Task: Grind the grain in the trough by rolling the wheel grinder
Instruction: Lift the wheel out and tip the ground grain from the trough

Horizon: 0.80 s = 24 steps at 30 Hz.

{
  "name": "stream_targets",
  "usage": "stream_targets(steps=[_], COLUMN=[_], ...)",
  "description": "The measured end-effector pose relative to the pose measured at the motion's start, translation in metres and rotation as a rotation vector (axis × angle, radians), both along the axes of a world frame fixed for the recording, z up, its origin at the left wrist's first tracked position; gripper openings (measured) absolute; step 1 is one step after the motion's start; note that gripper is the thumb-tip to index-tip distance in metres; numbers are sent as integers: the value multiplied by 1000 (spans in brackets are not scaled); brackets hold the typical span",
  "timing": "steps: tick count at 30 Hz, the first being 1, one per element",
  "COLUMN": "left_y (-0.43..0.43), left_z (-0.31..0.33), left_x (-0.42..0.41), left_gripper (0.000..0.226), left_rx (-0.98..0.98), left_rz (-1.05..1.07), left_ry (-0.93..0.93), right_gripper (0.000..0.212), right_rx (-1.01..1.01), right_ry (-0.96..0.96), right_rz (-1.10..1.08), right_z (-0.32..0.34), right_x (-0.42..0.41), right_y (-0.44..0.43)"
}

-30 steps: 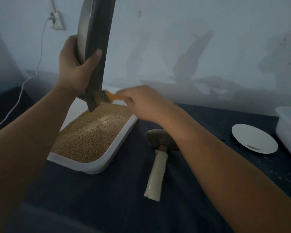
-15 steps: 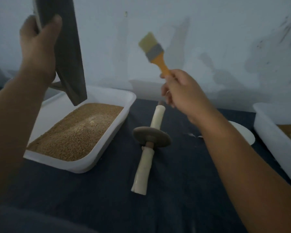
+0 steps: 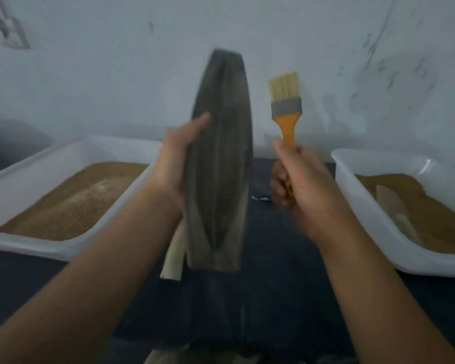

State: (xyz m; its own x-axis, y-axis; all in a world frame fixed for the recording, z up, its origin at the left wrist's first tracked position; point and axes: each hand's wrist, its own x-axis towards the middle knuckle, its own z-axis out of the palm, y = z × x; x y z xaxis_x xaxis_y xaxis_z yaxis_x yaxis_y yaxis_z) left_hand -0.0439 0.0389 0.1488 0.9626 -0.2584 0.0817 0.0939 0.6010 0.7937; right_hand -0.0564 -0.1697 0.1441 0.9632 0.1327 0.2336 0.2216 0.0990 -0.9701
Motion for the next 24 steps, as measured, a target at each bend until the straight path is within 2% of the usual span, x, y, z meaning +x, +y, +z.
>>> stream_targets(steps=[1,3,5,8,12,14,19,21,24], left_y=[-15,-50,-71,-86,-89,-86,-77,-71,-66], left_z=[-8,-40,-65,-88,-109,-113,-129,-134,-135], left_x=[-4,-12,-15,-15,5,17,40,46,53], left_gripper=[58,54,54,53,54,53,42,42,54], left_rx=[24,40,86,156,275,411,894,1116,1401], left_rz=[-115,-170,-116,-134,-100,-69,99,163,184], left_ry=[-25,28,126,283,352,363,382,296,128], right_gripper=[39,36,26,21,21,22,23,22,22], right_rx=[-21,-136,-231,-249,-255,-215,-159,-197,-235], right_ry=[5,41,124,243,284,332,407,395,413], right_rz=[-23,-133,-252,-281,-301,-285,-264,-267,-265], right_z=[-5,-20,-39,-64,-85,-93,-115,-121,-125], right_x=[-8,-19,-24,-23,-9,-1,8,9,12], right_y=[-5,-16,-30,-44,-50,-49,-41,-37,-35])
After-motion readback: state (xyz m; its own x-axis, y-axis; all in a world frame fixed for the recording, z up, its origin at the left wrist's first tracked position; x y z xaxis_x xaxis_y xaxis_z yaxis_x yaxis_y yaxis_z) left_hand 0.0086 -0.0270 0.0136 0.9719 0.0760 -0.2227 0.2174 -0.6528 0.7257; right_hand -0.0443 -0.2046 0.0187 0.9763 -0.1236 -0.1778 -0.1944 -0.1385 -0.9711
